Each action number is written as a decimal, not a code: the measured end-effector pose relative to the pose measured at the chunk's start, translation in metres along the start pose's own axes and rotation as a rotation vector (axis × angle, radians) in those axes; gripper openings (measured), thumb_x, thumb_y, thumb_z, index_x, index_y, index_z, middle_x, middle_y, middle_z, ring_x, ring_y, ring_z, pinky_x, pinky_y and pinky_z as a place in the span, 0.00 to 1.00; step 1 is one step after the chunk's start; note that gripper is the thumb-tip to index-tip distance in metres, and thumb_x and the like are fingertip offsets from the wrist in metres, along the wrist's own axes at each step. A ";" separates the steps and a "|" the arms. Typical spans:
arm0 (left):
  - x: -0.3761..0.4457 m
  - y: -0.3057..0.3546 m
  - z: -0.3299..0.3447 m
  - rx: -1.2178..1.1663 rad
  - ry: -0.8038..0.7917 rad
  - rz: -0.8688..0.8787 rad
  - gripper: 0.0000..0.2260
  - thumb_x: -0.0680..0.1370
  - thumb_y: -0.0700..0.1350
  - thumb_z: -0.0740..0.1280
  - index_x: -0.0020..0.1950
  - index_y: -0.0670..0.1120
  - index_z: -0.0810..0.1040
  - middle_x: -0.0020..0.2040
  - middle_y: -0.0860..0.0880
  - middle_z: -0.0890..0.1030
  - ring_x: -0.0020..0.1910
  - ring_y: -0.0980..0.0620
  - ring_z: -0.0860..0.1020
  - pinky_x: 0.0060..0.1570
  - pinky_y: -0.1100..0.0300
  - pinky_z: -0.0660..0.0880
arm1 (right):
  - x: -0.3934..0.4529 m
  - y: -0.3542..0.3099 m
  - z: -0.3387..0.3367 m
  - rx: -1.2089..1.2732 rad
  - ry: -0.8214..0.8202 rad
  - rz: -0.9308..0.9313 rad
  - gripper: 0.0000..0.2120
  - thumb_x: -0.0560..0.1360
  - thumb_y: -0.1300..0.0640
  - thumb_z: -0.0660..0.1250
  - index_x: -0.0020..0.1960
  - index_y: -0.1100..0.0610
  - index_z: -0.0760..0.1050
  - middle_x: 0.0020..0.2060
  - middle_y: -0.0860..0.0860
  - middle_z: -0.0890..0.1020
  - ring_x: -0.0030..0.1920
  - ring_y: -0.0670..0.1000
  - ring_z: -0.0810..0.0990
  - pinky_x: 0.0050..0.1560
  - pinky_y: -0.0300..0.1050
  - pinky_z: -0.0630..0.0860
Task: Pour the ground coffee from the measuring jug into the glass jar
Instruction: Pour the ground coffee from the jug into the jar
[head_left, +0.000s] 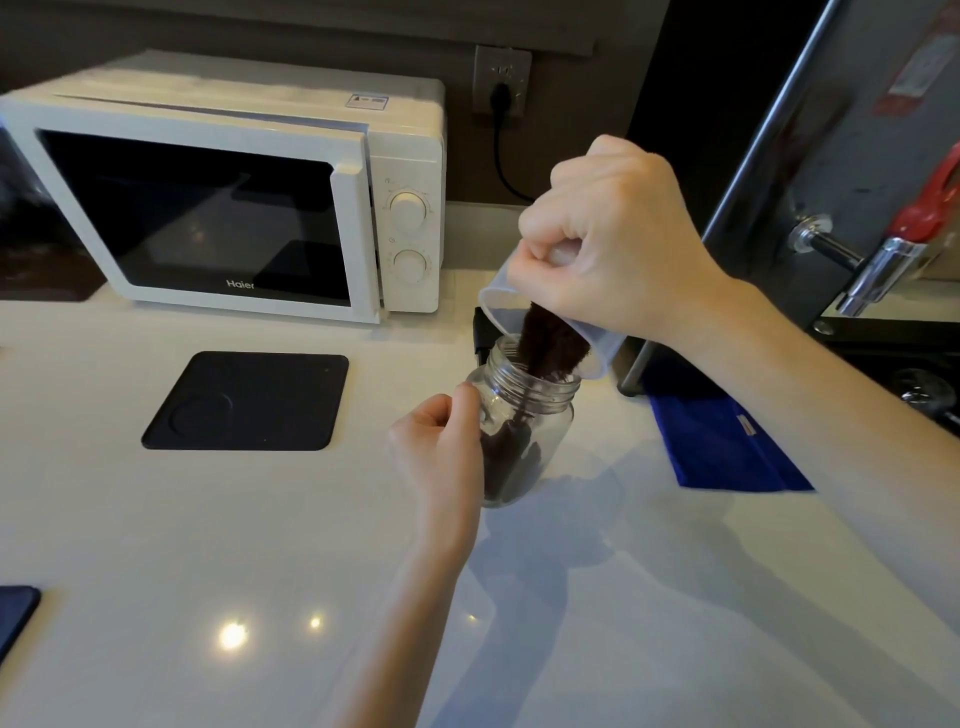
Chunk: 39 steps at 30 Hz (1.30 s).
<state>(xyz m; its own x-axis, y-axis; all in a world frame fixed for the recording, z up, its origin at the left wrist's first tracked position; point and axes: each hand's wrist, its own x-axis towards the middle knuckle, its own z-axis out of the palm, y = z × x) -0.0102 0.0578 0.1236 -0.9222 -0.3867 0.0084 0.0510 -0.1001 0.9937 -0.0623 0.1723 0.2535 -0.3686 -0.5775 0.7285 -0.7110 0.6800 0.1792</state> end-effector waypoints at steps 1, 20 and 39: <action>0.000 0.000 0.000 0.000 -0.001 -0.003 0.20 0.70 0.39 0.62 0.22 0.48 0.57 0.23 0.53 0.55 0.28 0.52 0.54 0.29 0.58 0.51 | 0.000 0.000 0.000 -0.008 0.000 -0.008 0.15 0.67 0.63 0.61 0.25 0.53 0.61 0.20 0.50 0.62 0.23 0.53 0.61 0.33 0.44 0.60; -0.004 0.001 0.002 0.020 -0.006 -0.009 0.16 0.71 0.39 0.62 0.26 0.40 0.61 0.29 0.43 0.58 0.31 0.48 0.57 0.29 0.57 0.53 | -0.001 -0.002 -0.001 -0.011 -0.017 -0.068 0.14 0.67 0.62 0.61 0.26 0.52 0.62 0.20 0.50 0.63 0.24 0.53 0.62 0.29 0.46 0.66; -0.001 -0.003 0.003 -0.018 -0.001 -0.035 0.17 0.70 0.40 0.62 0.24 0.46 0.60 0.26 0.47 0.58 0.30 0.48 0.57 0.30 0.56 0.53 | 0.000 -0.004 -0.001 -0.020 -0.040 -0.231 0.16 0.67 0.65 0.62 0.28 0.52 0.59 0.22 0.47 0.61 0.25 0.51 0.60 0.29 0.47 0.67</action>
<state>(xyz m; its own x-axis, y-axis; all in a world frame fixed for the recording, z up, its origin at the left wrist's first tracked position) -0.0108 0.0616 0.1213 -0.9238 -0.3821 -0.0263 0.0255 -0.1299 0.9912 -0.0586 0.1698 0.2529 -0.2216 -0.7359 0.6398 -0.7673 0.5365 0.3513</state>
